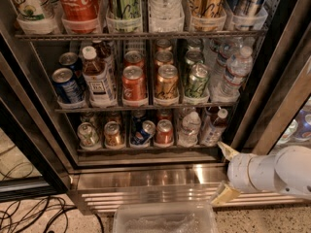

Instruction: Pick water bottle from bottom shelf of fridge

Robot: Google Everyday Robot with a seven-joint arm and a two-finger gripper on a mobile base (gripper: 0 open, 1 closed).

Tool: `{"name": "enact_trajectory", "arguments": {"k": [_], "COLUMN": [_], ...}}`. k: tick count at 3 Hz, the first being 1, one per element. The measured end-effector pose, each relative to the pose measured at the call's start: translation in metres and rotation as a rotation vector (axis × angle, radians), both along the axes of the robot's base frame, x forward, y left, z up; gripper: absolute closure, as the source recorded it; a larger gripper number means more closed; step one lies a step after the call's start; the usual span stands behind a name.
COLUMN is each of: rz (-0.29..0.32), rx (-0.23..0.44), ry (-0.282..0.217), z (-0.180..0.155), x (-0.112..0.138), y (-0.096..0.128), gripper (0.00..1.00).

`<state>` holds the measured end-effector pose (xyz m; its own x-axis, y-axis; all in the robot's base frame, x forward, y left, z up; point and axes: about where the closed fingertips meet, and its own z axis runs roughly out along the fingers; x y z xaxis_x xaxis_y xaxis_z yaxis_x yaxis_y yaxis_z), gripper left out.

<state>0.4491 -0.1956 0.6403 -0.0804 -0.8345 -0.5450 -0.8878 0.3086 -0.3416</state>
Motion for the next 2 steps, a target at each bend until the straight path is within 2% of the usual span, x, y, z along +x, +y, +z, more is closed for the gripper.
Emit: {"name": "enact_trajectory", "arguments": {"k": [1,2], "rz": [-0.050,-0.176], "rx": [0.090,0.240], "ry": [-0.036,-0.087], "z": [-0.009,-0.019], "x": [0.006,0.028], "y": [0.009,0.019], "gripper": [0.00,0.00]}}
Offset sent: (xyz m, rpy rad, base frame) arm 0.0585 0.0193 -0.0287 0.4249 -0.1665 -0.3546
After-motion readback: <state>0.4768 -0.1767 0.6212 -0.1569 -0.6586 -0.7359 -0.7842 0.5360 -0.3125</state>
